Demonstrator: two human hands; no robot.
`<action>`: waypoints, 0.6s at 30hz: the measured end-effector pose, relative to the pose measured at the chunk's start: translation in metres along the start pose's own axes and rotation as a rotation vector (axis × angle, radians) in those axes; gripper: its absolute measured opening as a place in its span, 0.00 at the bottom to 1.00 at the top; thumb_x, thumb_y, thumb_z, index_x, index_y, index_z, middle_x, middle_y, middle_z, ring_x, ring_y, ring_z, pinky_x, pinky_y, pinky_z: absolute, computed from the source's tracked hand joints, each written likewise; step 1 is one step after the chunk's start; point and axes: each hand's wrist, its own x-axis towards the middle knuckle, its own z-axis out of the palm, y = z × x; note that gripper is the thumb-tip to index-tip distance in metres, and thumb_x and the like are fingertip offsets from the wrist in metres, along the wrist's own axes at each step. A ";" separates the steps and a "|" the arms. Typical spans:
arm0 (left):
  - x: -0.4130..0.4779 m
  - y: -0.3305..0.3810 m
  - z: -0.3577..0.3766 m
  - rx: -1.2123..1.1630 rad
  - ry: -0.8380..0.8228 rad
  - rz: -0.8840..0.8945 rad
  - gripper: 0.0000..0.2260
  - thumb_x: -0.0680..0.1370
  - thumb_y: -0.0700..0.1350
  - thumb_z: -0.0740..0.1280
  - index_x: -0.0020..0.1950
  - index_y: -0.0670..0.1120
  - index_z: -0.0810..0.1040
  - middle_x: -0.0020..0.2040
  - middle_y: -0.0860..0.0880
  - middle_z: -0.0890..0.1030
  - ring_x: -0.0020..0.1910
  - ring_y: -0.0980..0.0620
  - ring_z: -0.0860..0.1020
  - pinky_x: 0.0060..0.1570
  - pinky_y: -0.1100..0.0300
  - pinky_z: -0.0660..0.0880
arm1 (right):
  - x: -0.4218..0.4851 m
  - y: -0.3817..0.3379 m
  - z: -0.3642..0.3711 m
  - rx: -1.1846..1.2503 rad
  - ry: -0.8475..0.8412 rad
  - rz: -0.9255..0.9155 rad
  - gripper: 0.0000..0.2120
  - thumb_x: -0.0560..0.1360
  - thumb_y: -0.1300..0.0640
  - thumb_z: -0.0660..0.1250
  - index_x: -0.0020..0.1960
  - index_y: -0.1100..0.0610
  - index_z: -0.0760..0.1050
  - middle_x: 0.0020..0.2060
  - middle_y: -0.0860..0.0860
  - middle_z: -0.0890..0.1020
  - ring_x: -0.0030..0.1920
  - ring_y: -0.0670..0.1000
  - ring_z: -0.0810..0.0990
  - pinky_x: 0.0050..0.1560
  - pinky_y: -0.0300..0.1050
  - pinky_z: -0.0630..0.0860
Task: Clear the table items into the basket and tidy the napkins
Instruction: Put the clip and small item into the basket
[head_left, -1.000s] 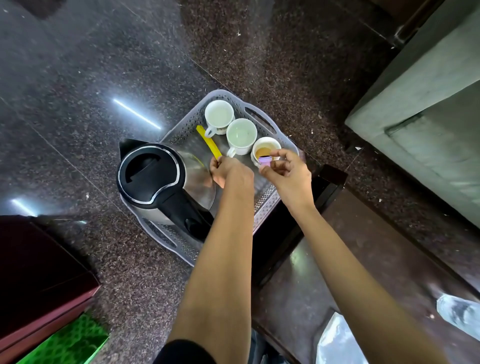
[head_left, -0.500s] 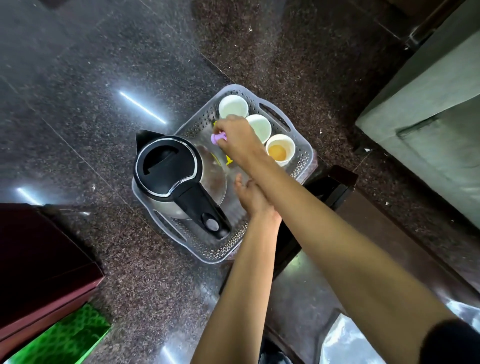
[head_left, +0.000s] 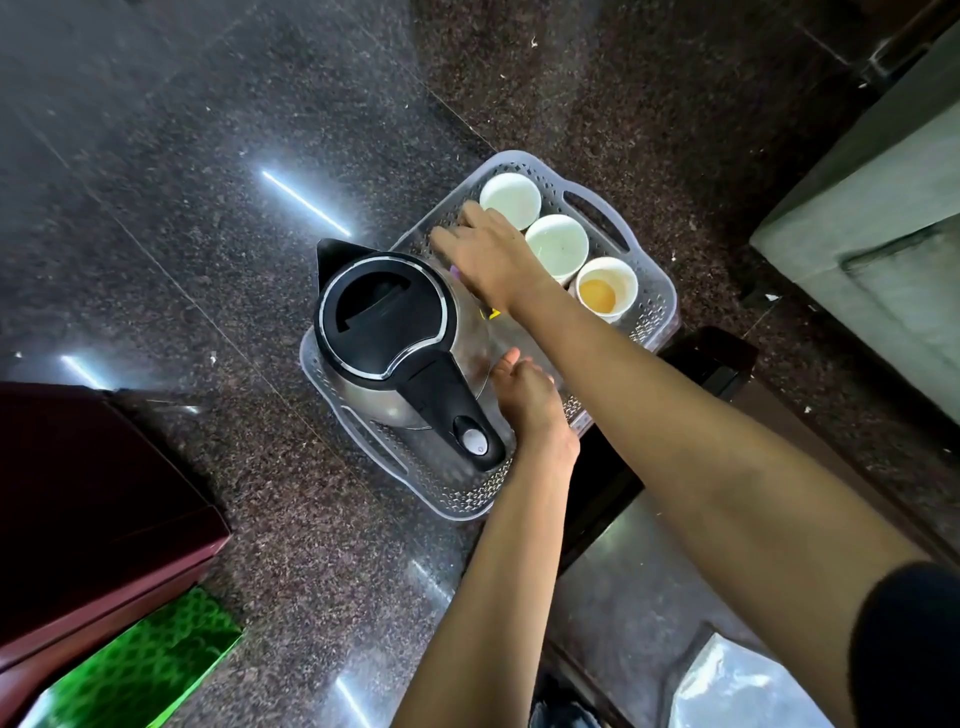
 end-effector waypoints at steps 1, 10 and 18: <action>0.000 0.002 -0.001 -0.010 0.003 0.019 0.11 0.81 0.45 0.55 0.40 0.51 0.70 0.52 0.44 0.70 0.46 0.46 0.71 0.46 0.54 0.68 | -0.002 0.003 0.000 0.005 0.031 0.003 0.16 0.74 0.58 0.49 0.52 0.59 0.73 0.46 0.56 0.82 0.55 0.58 0.73 0.50 0.51 0.68; -0.003 -0.001 0.007 -0.183 0.075 0.134 0.10 0.80 0.36 0.54 0.46 0.48 0.70 0.38 0.50 0.70 0.35 0.56 0.69 0.37 0.64 0.67 | -0.094 0.033 -0.027 0.460 0.588 0.336 0.16 0.70 0.61 0.66 0.58 0.61 0.76 0.51 0.55 0.81 0.53 0.59 0.73 0.57 0.45 0.69; -0.048 -0.026 0.027 -0.203 0.019 0.232 0.13 0.79 0.32 0.51 0.42 0.48 0.67 0.35 0.49 0.69 0.30 0.55 0.67 0.30 0.66 0.63 | -0.268 0.022 -0.009 0.736 0.833 0.878 0.15 0.73 0.60 0.68 0.59 0.55 0.74 0.45 0.48 0.80 0.45 0.51 0.76 0.47 0.39 0.74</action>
